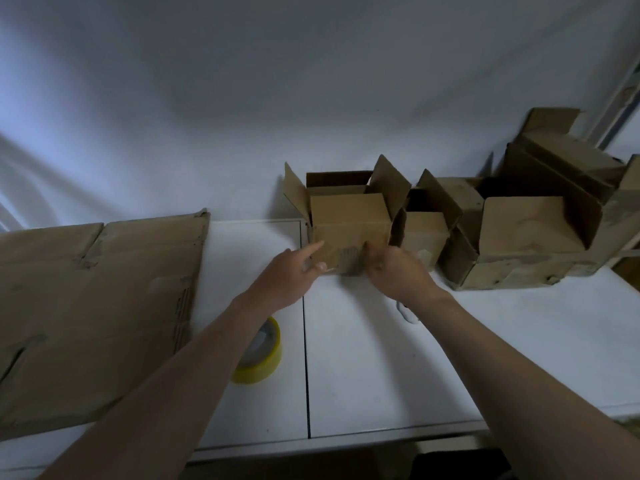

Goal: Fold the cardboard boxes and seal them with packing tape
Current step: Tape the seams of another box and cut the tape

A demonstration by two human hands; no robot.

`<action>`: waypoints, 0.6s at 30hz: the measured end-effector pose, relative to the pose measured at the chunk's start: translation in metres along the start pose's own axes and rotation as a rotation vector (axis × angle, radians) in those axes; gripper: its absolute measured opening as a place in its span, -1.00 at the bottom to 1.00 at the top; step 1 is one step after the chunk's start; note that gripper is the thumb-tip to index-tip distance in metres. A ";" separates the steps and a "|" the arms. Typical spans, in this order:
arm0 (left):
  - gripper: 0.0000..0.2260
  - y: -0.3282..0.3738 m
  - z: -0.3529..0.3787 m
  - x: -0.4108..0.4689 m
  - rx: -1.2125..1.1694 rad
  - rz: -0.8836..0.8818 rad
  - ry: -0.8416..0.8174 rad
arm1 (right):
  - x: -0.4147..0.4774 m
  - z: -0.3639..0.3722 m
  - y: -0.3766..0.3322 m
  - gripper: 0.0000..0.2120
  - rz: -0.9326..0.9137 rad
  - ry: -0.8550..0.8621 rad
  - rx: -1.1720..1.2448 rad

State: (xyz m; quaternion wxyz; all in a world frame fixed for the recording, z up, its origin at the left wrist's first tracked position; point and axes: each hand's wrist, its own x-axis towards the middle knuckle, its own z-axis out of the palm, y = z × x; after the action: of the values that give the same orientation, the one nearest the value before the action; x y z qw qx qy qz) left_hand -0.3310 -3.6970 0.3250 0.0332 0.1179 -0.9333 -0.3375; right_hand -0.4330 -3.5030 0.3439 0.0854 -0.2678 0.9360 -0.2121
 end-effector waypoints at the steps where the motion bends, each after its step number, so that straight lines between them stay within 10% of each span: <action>1: -0.52 -0.001 0.002 0.002 0.010 -0.011 -0.027 | 0.003 0.002 0.001 -0.89 0.004 -0.036 -0.013; 18: -0.51 -0.084 -0.068 -0.094 0.157 -0.206 -0.073 | -0.055 0.086 -0.137 -0.29 -0.406 -0.386 -0.272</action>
State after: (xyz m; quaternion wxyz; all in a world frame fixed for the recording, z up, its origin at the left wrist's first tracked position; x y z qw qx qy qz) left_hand -0.2137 -3.7793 0.3253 -0.0449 0.2030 -0.9404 -0.2692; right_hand -0.2995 -3.6085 0.3298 0.1808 -0.4937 0.8496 -0.0427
